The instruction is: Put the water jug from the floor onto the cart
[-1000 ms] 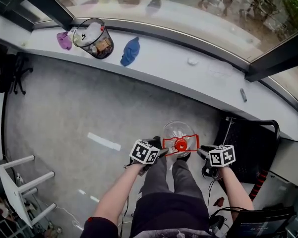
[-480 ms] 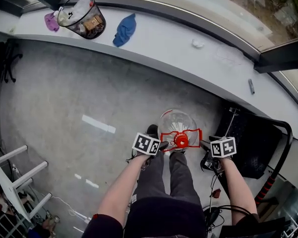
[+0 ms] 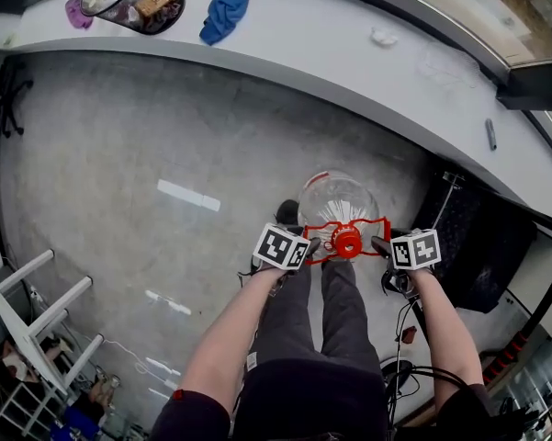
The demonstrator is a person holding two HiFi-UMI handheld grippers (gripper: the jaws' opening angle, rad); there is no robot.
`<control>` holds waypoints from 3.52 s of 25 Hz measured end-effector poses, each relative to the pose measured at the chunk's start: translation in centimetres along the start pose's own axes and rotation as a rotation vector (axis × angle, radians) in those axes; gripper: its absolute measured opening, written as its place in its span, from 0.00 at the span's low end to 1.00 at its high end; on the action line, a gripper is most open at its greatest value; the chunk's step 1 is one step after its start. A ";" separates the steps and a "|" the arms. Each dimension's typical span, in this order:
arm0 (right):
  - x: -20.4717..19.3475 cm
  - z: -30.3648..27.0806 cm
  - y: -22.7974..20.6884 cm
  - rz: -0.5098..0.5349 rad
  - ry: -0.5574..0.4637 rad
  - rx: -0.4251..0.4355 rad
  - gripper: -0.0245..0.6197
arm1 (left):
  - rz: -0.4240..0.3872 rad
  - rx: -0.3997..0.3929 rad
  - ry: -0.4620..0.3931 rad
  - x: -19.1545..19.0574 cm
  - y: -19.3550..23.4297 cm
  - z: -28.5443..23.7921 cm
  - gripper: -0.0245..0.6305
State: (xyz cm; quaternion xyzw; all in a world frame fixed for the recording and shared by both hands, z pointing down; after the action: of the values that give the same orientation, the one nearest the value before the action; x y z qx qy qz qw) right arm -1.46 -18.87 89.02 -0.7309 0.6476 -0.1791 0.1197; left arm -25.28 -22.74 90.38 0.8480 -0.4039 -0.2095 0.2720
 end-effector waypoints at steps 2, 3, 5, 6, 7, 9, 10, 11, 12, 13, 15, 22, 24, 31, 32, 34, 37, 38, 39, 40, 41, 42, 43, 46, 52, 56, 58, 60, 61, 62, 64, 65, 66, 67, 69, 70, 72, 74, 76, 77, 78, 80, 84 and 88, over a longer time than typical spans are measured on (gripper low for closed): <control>-0.6 -0.8 0.1 -0.004 0.051 -0.013 0.38 | -0.004 -0.007 0.005 -0.2 -0.1 -0.4 0.25; -0.9 -0.9 0.1 0.005 0.072 -0.028 0.27 | -0.001 -0.016 0.006 -0.2 -0.3 -0.6 0.16; -1.2 -1.0 0.0 -0.007 0.074 -0.031 0.11 | 0.030 -0.036 -0.003 -0.3 -0.4 -0.8 0.14; -1.3 -0.9 0.0 -0.040 0.060 -0.009 0.10 | 0.059 -0.049 -0.017 -0.3 -0.3 -0.7 0.13; -1.4 -0.8 0.0 -0.077 0.045 0.017 0.10 | 0.090 -0.062 -0.038 -0.4 -0.3 -0.6 0.12; -1.6 -0.6 0.2 -0.104 0.019 0.041 0.10 | 0.132 -0.076 -0.069 -0.4 -0.4 -0.3 0.11; -1.7 -0.6 0.3 -0.105 0.013 0.039 0.10 | 0.135 -0.072 -0.071 -0.4 -0.6 -0.2 0.11; -1.8 -0.5 0.5 -0.111 0.007 0.036 0.10 | 0.132 -0.064 -0.068 -0.4 -0.7 -0.1 0.11; -1.9 -0.4 0.7 -0.122 0.003 0.036 0.10 | 0.131 -0.055 -0.066 -0.5 -0.9 0.1 0.11; -2.1 -0.2 1.0 -0.133 -0.001 0.039 0.10 | 0.133 -0.047 -0.065 -0.6 -1.0 0.5 0.11; -2.2 0.6 1.6 -0.147 -0.009 0.055 0.10 | 0.133 -0.040 -0.068 -0.6 -1.5 1.4 0.11; -0.3 4.6 3.4 -0.170 -0.099 0.136 0.10 | 0.061 -0.049 -0.121 2.9 -2.4 5.7 0.11; -0.5 5.8 4.1 -0.179 -0.117 0.145 0.10 | 0.041 -0.026 -0.123 3.2 -3.4 6.9 0.11; -1.3 11.3 6.9 -0.142 -0.198 0.220 0.10 | -0.052 0.048 -0.166 4.5 -7.3 12.7 0.11; -1.6 12.0 7.4 -0.132 -0.209 0.231 0.10 | -0.062 0.056 -0.173 4.3 -8.0 13.5 0.11; -2.0 13.4 8.4 -0.113 -0.236 0.256 0.10 | -0.077 0.077 -0.199 4.2 -9.2 15.2 0.11; -2.6 15.5 9.2 -0.102 -0.281 0.306 0.10 | -0.103 0.096 -0.243 4.4 -11.1 17.1 0.11; -2.9 16.0 9.2 -0.104 -0.291 0.325 0.10 | -0.112 0.098 -0.253 4.4 -11.7 17.6 0.11; -3.4 16.4 9.2 -0.107 -0.299 0.341 0.10 | -0.122 0.099 -0.259 4.3 -12.4 18.0 0.11; -3.8 16.7 9.3 -0.109 -0.306 0.354 0.10 | -0.132 0.101 -0.262 4.2 -12.9 18.4 0.11; -4.1 17.0 9.3 -0.108 -0.312 0.359 0.10 | -0.140 0.106 -0.265 4.2 -13.4 18.6 0.11; -4.4 17.3 9.4 -0.105 -0.317 0.358 0.10 | -0.147 0.112 -0.268 4.2 -13.9 18.8 0.11; -4.6 17.6 9.3 -0.100 -0.321 0.352 0.10 | -0.153 0.120 -0.271 4.2 -14.3 18.9 0.11; -5.6 17.8 9.2 -0.103 -0.323 0.349 0.10 | -0.154 0.139 -0.267 3.4 -15.2 18.7 0.11; -7.0 17.5 9.7 -0.100 -0.303 0.396 0.10 | -0.095 0.145 -0.280 1.4 -16.0 18.9 0.11; -7.8 17.9 10.9 -0.076 -0.334 0.406 0.10 | -0.112 0.117 -0.263 0.5 -16.1 19.7 0.11; -8.4 17.9 11.8 -0.087 -0.358 0.400 0.10 | -0.126 0.102 -0.260 0.0 -15.9 20.3 0.11; -8.7 17.7 13.2 -0.111 -0.391 0.402 0.11 | -0.147 0.087 -0.259 -0.3 -15.1 21.3 0.11; -8.7 17.6 13.8 -0.126 -0.411 0.398 0.11 | -0.162 0.077 -0.261 -0.1 -14.7 21.9 0.11; -9.0 17.8 14.2 -0.143 -0.433 0.390 0.11 | -0.183 0.065 -0.263 0.1 -14.5 22.2 0.11; -10.1 18.1 14.9 -0.182 -0.469 0.364 0.11 | -0.233 0.041 -0.262 0.2 -14.5 22.5 0.11; -10.9 18.2 15.3 -0.198 -0.480 0.351 0.11 | -0.253 0.032 -0.259 -0.2 -14.5 22.6 0.11; -11.7 18.2 15.7 -0.209 -0.489 0.340 0.11 | -0.268 0.023 -0.259 -0.7 -14.5 22.7 0.11; -12.4 18.4 16.0 -0.218 -0.500 0.329 0.11 | -0.278 0.011 -0.263 -1.2 -14.6 22.7 0.11; -13.9 18.6 16.4 -0.235 -0.529 0.305 0.11 | -0.302 -0.013 -0.277 -2.0 -15.2 22.6 0.11; -14.8 18.7 16.6 -0.248 -0.546 0.293 0.11 | -0.319 -0.024 -0.282 -2.3 -15.6 22.5 0.11; -16.6 18.9 16.9 -0.278 -0.583 0.279 0.11 | -0.354 -0.041 -0.285 -2.9 -16.6 22.3 0.11; -18.7 19.3 17.2 -0.310 -0.621 0.275 0.11 | -0.379 -0.066 -0.274 -3.4 -17.5 22.1 0.11; -20.8 20.1 17.6 -0.347 -0.657 0.276 0.11 | -0.405 -0.105 -0.253 -3.8 -18.7 22.1 0.11; -21.6 20.6 17.7 -0.362 -0.672 0.280 0.11 | -0.419 -0.124 -0.247 -3.8 -19.4 22.2 0.11; -22.2 21.1 17.7 -0.374 -0.685 0.284 0.11 | -0.432 -0.141 -0.247 -3.6 -20.2 22.4 0.11; -23.2 22.0 17.2 -0.390 -0.708 0.295 0.11 | -0.455 -0.160 -0.256 -3.2 -21.8 22.5 0.11; -25.8 22.3 16.2 -0.426 -0.737 0.297 0.11 | -0.506 -0.156 -0.251 -3.7 -24.8 21.9 0.11; -28.6 22.3 15.1 -0.448 -0.740 0.317 0.11 | -0.444 -0.154 -0.285 -5.0 -27.1 21.2 0.11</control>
State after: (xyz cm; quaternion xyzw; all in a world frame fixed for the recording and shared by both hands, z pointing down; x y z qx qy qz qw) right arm -8.60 6.18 59.62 -0.8405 0.3518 -0.0244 0.4114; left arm -24.92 -10.66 57.73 0.8545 -0.2251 -0.4113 0.2237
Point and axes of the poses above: the fingertips, and each gripper's own axes: z backward along the fingers, y to its left, x out of its top, the point moved 6 cm from there along z, backward along the fingers, and after that the axes turned 10 degrees about -z, right-handed, at the moved point
